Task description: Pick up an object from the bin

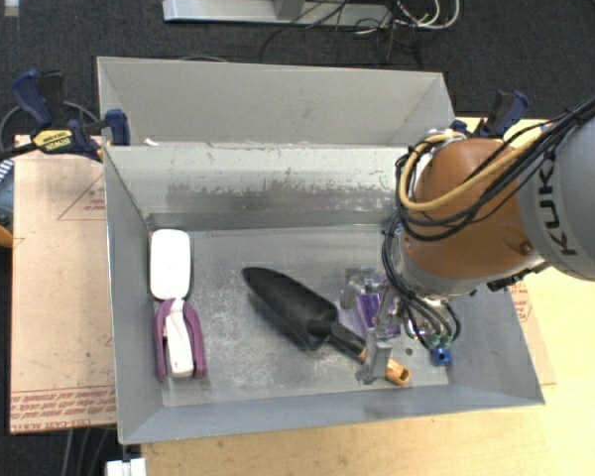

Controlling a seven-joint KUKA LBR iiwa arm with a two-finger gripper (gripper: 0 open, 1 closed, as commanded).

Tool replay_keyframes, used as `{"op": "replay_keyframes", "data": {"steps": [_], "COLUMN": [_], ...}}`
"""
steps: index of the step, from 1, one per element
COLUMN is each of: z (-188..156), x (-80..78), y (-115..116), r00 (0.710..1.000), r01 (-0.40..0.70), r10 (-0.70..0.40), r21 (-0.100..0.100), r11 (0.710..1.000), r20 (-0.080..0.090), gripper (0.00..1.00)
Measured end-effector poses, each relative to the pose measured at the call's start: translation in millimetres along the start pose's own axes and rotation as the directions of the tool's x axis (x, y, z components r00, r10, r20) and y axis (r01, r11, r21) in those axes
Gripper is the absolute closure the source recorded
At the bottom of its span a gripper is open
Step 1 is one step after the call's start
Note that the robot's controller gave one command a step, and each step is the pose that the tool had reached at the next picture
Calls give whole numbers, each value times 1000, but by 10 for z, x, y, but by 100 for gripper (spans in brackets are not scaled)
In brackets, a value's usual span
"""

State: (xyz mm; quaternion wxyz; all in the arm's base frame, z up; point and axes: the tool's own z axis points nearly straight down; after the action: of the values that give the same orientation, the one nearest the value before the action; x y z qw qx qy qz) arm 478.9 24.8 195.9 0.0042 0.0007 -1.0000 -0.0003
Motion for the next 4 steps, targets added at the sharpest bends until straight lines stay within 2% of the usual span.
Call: {"op": "replay_keyframes", "data": {"steps": [1, 2, 3, 4], "z": [-42, 1201, 699, 1209], "x": [-17, -401, -474, -399], "y": [-2, 389, 647, 386], "r00": [1000, 991, 991, 990], "r01": [-2, -137, -131, -139], "r10": [2, 137, 131, 139], "r21": [0, -2, -5, -2], "r11": [1000, 991, 991, 990], "r20": [8, 4, 13, 3], "gripper": [0, 0, 0, 0]}}
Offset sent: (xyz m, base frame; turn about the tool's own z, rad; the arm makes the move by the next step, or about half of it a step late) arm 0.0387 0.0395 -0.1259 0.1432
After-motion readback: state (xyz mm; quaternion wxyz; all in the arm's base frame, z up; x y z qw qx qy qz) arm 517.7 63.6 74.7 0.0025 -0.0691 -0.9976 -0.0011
